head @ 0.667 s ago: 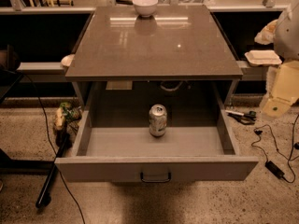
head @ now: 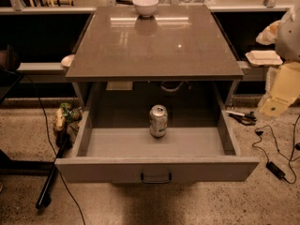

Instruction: Pick 7up can from top drawer and place on counter

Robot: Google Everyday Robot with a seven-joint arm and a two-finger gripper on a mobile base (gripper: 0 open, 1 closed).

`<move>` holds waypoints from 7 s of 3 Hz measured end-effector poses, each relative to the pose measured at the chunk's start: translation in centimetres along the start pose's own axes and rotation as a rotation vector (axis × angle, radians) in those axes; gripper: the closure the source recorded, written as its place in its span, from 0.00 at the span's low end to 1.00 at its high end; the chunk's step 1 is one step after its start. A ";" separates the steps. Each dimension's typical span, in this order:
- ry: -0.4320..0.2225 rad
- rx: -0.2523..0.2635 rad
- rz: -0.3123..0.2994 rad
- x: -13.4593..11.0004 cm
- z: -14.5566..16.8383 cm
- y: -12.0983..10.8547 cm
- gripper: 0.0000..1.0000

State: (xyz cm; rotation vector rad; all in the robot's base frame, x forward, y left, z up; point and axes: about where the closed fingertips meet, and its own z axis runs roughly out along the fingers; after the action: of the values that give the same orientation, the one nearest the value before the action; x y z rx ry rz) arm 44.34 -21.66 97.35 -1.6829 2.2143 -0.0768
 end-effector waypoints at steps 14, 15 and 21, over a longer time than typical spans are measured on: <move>-0.624 -0.097 0.386 -13.3 36.0 -1.3 0.18; -0.662 -0.102 0.390 -14.2 36.4 -1.7 0.41; -0.751 0.080 0.292 -7.9 20.0 -7.0 1.00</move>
Offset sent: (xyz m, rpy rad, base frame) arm 0.0801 0.0255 -0.1139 0.6945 -0.1858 -0.2447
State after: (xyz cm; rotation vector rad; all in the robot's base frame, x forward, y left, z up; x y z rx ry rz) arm 58.87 -12.85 82.46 -1.0719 1.8023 0.4571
